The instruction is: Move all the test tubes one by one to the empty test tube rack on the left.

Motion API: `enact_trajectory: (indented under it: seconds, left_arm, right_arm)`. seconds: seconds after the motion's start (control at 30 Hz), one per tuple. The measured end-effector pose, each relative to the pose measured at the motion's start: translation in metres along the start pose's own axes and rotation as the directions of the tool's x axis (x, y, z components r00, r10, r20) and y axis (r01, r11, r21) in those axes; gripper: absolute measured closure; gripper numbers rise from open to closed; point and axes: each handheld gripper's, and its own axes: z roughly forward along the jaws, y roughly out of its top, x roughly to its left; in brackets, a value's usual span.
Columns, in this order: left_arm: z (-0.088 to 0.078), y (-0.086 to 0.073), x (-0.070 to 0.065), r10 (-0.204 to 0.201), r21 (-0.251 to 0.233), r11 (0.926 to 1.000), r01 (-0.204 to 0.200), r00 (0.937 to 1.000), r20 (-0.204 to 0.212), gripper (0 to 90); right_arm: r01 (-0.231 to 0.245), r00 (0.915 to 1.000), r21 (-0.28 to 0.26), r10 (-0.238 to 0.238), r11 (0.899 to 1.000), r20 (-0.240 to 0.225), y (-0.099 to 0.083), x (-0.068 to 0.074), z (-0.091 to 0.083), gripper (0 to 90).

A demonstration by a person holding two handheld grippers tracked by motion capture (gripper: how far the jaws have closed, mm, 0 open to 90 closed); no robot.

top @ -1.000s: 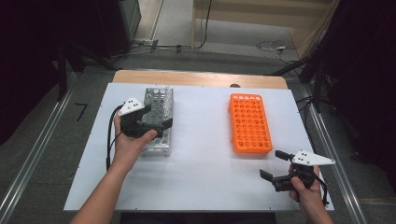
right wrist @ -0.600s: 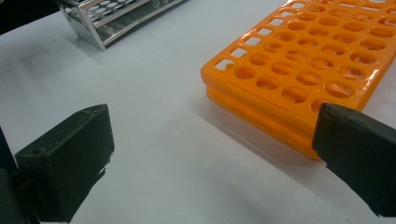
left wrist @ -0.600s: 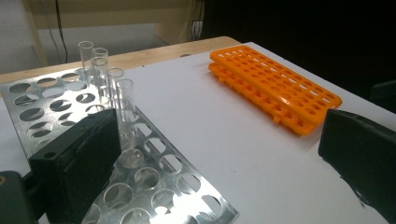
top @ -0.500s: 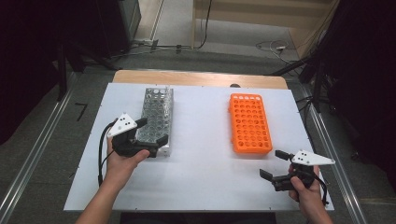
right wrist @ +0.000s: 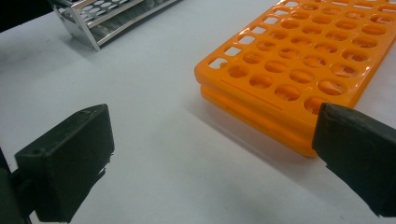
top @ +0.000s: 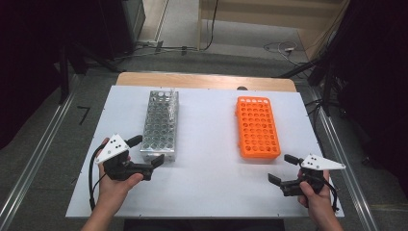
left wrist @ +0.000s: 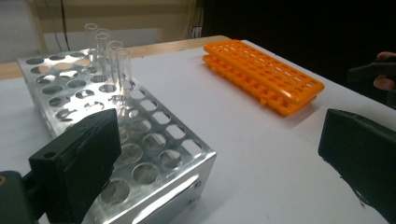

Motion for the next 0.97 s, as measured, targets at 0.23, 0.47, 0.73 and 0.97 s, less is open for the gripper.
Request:
enact_trajectory:
  seconds: [0.23,0.47,0.73,0.97]
  left_arm:
    - [-0.018,-0.018,0.002,-0.027,-0.014,0.9995,0.027,0.9996,-0.012,0.0]
    - [-0.042,-0.033,0.001,0.023,-0.018,0.9996,-0.023,0.9988,-0.042,0.0]
    - [-0.049,-0.041,0.005,0.000,-0.019,0.9998,-0.001,0.9985,-0.055,0.0]
    - [-0.046,-0.042,0.005,-0.001,-0.007,1.0000,0.001,0.9982,-0.060,0.0]
  right_arm:
    - [-0.003,1.0000,-0.008,0.003,1.000,0.006,-0.001,-0.002,-0.002,0.0]
    - [0.000,0.9998,-0.030,0.001,1.000,0.018,-0.005,-0.006,-0.004,0.0]
    - [-0.005,0.9996,-0.036,0.006,0.999,0.027,-0.008,-0.008,-0.005,0.0]
    - [-0.001,0.9996,-0.034,0.002,0.999,0.028,-0.008,-0.008,-0.004,0.0]
